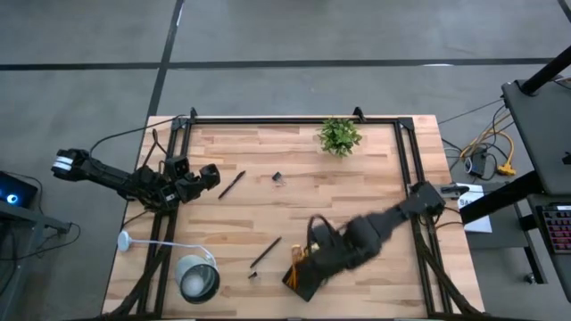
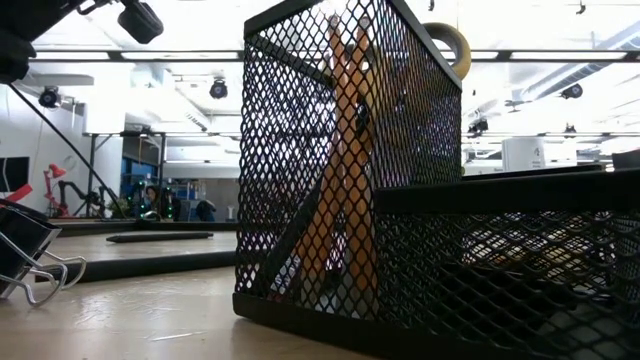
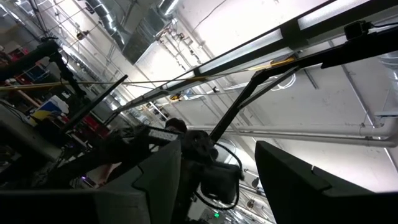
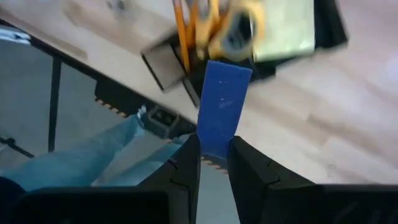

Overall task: Pick and place office supplies into organizer
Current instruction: Put the eraser into the desk organizer, then put the top binder clip into the desk organizer

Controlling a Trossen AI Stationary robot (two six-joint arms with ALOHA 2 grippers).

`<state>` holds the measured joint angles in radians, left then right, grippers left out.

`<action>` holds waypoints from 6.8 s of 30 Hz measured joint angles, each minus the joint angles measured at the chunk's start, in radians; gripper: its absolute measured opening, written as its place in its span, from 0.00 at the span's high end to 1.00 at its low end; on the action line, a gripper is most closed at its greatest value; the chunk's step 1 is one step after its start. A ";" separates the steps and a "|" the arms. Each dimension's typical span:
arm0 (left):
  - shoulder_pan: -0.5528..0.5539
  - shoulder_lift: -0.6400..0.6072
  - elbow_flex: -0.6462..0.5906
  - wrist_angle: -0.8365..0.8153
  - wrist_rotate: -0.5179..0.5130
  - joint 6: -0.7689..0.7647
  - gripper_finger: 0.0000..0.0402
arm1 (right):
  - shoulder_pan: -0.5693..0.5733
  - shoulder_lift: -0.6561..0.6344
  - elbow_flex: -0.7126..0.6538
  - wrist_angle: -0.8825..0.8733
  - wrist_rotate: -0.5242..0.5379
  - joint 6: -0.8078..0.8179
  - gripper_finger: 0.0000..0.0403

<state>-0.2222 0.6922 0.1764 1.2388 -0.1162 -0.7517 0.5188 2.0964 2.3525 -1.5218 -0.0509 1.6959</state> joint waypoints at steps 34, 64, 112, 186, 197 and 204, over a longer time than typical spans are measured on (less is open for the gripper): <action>0.000 0.003 0.001 0.012 0.000 -0.089 0.52 | 0.011 0.310 -0.008 0.222 -0.253 0.085 0.85; 0.000 -0.041 0.002 0.009 0.001 -0.132 0.52 | -0.051 0.308 -0.108 0.231 -0.353 -0.018 0.73; -0.001 -0.062 0.010 0.010 0.086 -0.314 0.52 | -0.494 0.047 -0.013 0.167 0.028 -0.711 0.49; 0.000 -0.230 0.009 0.009 -0.130 -0.207 0.52 | -0.782 0.410 -0.151 0.501 -0.091 -1.286 0.21; 0.000 -0.244 0.009 0.009 -0.151 -0.202 0.52 | -0.782 0.408 -0.181 0.519 -0.092 -1.289 0.23; 0.000 -0.244 0.009 0.009 -0.151 -0.201 0.52 | -0.779 0.403 -0.214 0.531 -0.081 -1.311 0.27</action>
<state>-0.2218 0.4484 0.1852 1.2480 -0.2676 -0.9527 -0.2600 2.4992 2.1382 -0.9911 -0.1320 0.3849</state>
